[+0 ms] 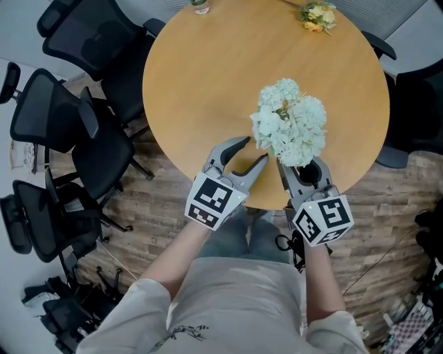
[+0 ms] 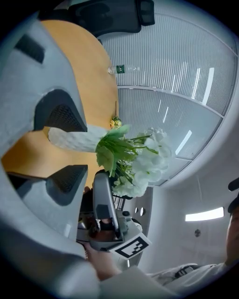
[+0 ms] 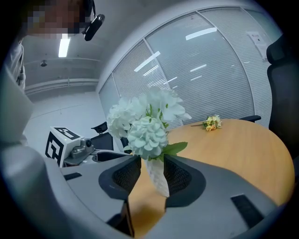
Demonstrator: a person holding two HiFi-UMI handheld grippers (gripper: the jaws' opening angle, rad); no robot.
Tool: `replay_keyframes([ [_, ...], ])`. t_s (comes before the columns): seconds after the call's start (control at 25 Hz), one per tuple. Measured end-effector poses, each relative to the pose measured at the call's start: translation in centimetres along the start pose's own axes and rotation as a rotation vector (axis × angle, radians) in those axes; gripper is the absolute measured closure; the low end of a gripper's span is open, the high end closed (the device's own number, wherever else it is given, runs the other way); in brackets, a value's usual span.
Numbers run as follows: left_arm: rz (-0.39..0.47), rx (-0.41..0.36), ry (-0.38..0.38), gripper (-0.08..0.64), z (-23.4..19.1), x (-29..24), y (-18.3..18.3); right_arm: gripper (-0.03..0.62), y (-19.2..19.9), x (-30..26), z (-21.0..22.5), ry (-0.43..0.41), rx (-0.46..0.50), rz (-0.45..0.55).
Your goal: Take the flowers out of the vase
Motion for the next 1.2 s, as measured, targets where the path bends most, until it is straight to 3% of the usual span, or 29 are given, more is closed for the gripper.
replay_keyframes([
  [0.08, -0.003, -0.009, 0.014, 0.291, -0.3, -0.8, 0.1, 0.462, 0.1, -0.3, 0.1, 0.003, 0.015, 0.0],
  [0.28, -0.008, -0.048, 0.032, 0.226, -2.0, -3.1, 0.1, 0.437, 0.0, -1.1, 0.2, -0.016, 0.035, 0.001],
  [0.44, -0.043, -0.086, 0.057, 0.215, -2.5, -5.1, -0.1, 0.436, -0.1, -1.5, 0.2, -0.021, 0.035, -0.01],
  [0.8, -0.054, -0.088, 0.08, 0.222, -2.9, -6.6, 0.5, 0.434, -0.4, -2.2, 0.5, -0.025, 0.028, 0.0],
  [1.2, -0.03, -0.106, 0.083, 0.245, -2.8, -6.5, 0.8, 0.419, -0.9, -3.7, 0.8, -0.031, 0.028, 0.019],
])
Point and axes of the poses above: the fingertips, and each gripper's own axes: x backward along the fingers, z to its right, y out of its underside, the point moved 6 cm from there along x, backward along the fingers, and after that the axes turned 3 degrees about y, right-handed, at the moved point
